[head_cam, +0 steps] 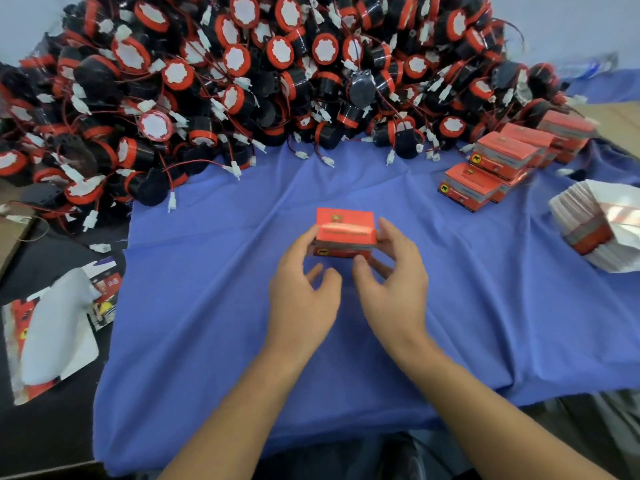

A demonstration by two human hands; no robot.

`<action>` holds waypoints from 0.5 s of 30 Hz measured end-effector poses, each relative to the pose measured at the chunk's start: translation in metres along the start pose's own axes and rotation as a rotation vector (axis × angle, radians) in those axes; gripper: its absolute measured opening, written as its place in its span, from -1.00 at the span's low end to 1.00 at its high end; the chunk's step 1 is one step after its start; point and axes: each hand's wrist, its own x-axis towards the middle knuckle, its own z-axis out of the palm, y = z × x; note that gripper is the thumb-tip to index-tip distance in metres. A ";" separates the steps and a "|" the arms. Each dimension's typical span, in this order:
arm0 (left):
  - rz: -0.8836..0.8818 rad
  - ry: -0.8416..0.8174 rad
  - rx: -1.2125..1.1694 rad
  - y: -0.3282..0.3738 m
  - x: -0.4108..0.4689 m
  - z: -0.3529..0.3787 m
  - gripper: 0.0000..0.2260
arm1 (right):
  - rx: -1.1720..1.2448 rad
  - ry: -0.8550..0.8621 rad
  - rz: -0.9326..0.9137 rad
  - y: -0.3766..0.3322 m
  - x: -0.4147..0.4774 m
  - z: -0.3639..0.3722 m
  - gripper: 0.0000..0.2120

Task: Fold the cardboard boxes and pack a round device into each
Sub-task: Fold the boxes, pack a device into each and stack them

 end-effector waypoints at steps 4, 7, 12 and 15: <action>0.038 -0.152 -0.025 0.015 0.037 0.051 -0.40 | 0.111 0.232 0.116 -0.001 0.047 -0.022 -0.45; 0.055 -0.279 -0.016 0.026 0.068 0.093 -0.36 | 0.089 0.337 0.092 0.004 0.087 -0.045 -0.48; 0.069 -0.486 -0.052 0.037 0.120 0.158 -0.28 | 0.063 0.493 0.082 0.022 0.139 -0.074 -0.43; -0.065 -0.630 -0.049 0.035 0.136 0.182 -0.28 | -0.033 0.427 0.148 0.041 0.159 -0.085 -0.43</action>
